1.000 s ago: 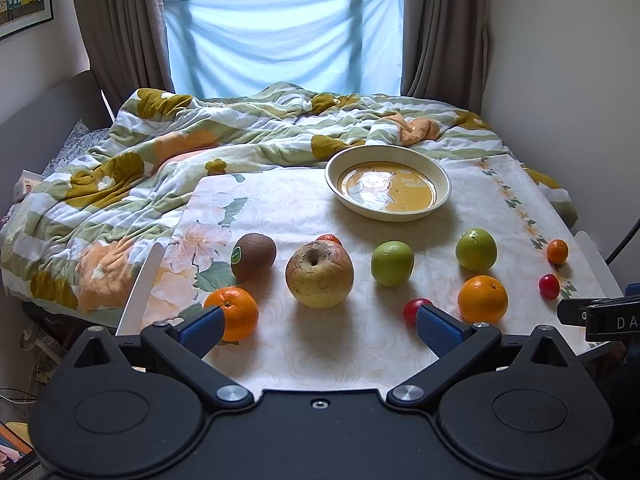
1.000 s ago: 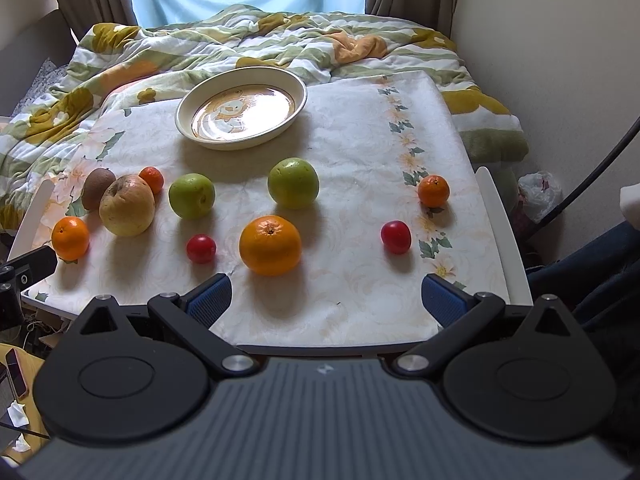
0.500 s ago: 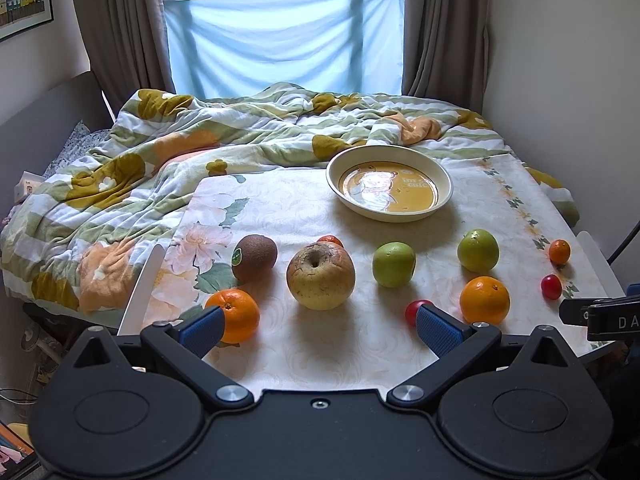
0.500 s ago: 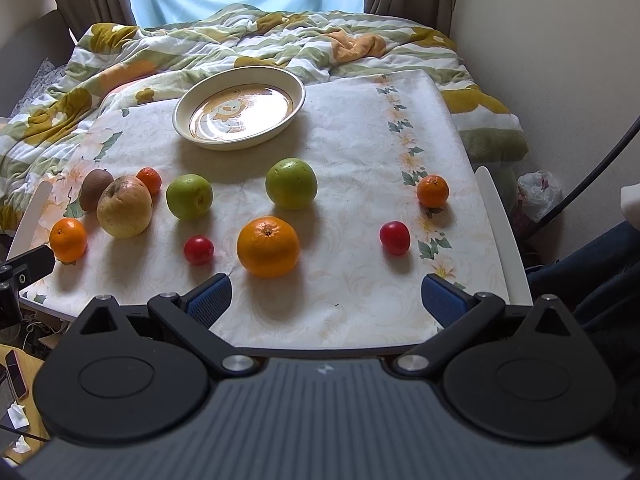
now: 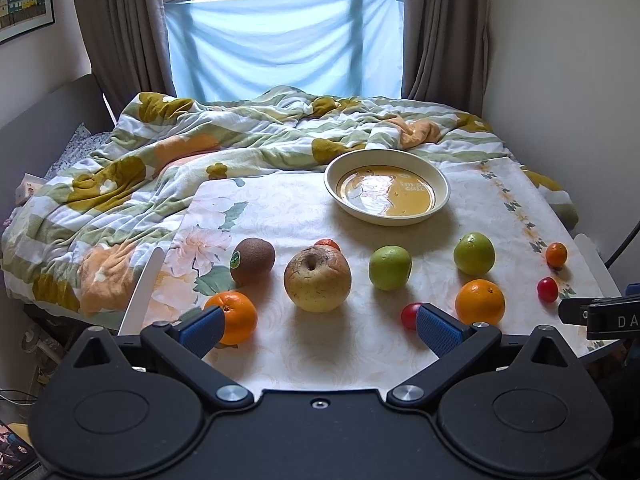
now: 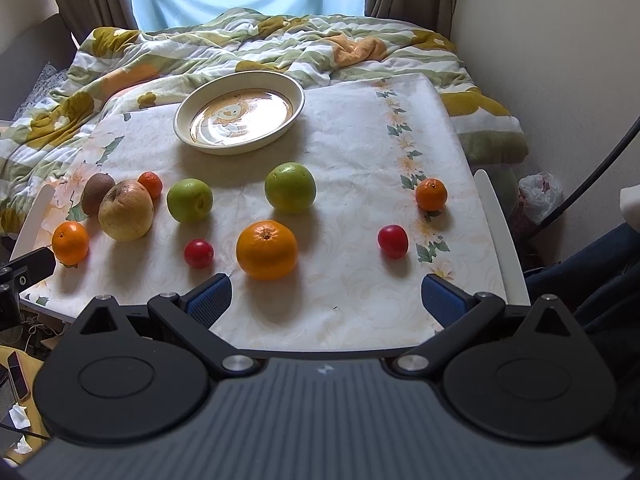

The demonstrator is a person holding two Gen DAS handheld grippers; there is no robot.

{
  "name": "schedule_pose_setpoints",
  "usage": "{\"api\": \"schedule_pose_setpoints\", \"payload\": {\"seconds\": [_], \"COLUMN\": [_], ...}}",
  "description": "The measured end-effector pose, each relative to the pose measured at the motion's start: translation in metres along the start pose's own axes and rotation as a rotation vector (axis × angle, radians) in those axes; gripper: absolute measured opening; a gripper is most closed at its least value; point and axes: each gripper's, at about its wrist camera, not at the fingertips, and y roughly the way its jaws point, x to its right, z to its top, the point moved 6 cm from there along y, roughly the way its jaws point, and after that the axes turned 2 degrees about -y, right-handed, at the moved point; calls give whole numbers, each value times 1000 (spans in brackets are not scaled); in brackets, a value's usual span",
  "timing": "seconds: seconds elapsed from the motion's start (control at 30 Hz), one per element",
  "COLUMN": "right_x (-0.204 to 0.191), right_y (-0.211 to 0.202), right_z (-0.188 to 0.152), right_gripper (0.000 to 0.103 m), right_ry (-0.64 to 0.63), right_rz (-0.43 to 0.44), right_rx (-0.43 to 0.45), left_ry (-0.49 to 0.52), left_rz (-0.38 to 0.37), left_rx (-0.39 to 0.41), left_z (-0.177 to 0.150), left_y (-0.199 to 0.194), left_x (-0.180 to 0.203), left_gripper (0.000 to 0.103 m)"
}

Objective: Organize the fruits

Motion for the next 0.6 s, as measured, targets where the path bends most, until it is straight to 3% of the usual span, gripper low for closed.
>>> {"api": "schedule_pose_setpoints", "payload": {"seconds": [0.3, 0.6], "right_x": [8, 7], "right_y": [-13, -7], "right_z": [3, 13], "right_gripper": [103, 103], "right_ry": [-8, -50], "right_rz": [28, 125], "right_rx": [25, 40], "left_ry": [-30, -54], "left_rz": [38, 157], "left_rx": [13, 68], "left_z": [5, 7], "left_y": [-15, -14], "left_x": [-3, -17], "left_gripper": [103, 103]}}
